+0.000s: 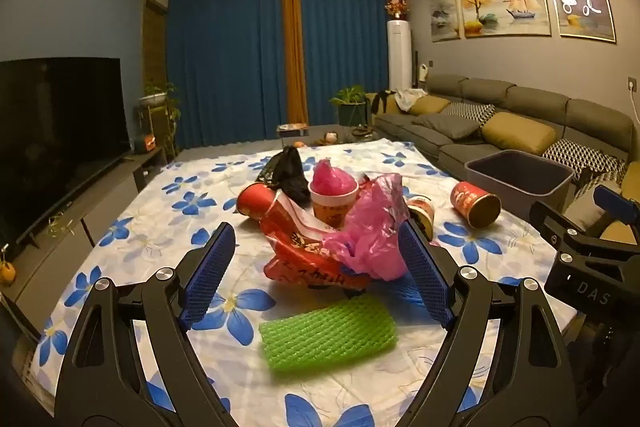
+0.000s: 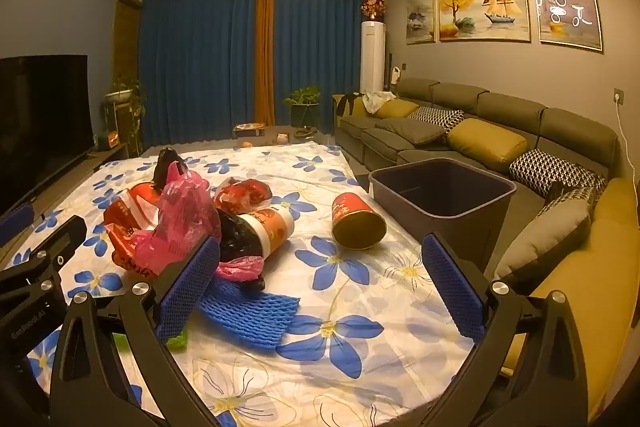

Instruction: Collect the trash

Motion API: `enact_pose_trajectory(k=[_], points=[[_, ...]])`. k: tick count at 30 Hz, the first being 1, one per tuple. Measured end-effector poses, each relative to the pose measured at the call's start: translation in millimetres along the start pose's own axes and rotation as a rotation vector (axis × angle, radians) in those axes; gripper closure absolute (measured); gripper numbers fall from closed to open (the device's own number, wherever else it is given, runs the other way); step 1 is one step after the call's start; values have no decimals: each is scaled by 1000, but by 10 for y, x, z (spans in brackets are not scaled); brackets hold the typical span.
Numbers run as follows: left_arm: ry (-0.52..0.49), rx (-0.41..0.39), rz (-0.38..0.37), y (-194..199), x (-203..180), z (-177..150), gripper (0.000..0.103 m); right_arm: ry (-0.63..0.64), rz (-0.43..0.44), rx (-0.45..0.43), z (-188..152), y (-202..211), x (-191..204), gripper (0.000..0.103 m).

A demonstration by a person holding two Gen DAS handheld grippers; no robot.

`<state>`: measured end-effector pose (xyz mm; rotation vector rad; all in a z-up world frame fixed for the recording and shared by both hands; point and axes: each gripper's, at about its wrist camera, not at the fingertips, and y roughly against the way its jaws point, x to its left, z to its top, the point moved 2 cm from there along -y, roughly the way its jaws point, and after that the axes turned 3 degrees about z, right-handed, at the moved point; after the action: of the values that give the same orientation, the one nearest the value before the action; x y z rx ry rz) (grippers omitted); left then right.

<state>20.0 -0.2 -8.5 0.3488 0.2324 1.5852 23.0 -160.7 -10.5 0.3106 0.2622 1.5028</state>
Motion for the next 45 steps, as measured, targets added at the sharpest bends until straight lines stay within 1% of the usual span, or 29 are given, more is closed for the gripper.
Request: enact_pose_trajectory(k=[3,4,5,6,8,19,37,45], points=[[2,23,-14,-54,-24,-14,21,-11,5,-1,2,4,-6,5],[37,30,-25,-119,68,7,21,-10,4,-1,2,6,-7,5],[59,21,-30,-137,134,-3,21,-10,5,-1,3,8,-8,5],[30,-6,-16,-80,80,-25,21,-9,5,-1,3,9,-7,5],[26,-19,-8,-57,66,-58,21,-5,-1,-3,6,15,-3,5],[38,-2,-5,-65,24,-40,21,-4,-13,-7,11,32,-26,5],[32,-8,4,-40,17,-10,21,-14,-23,-3,-19,-5,-86,5],[16,-34,44,-47,15,-10,21,-18,-22,-7,-18,-24,-82,5]])
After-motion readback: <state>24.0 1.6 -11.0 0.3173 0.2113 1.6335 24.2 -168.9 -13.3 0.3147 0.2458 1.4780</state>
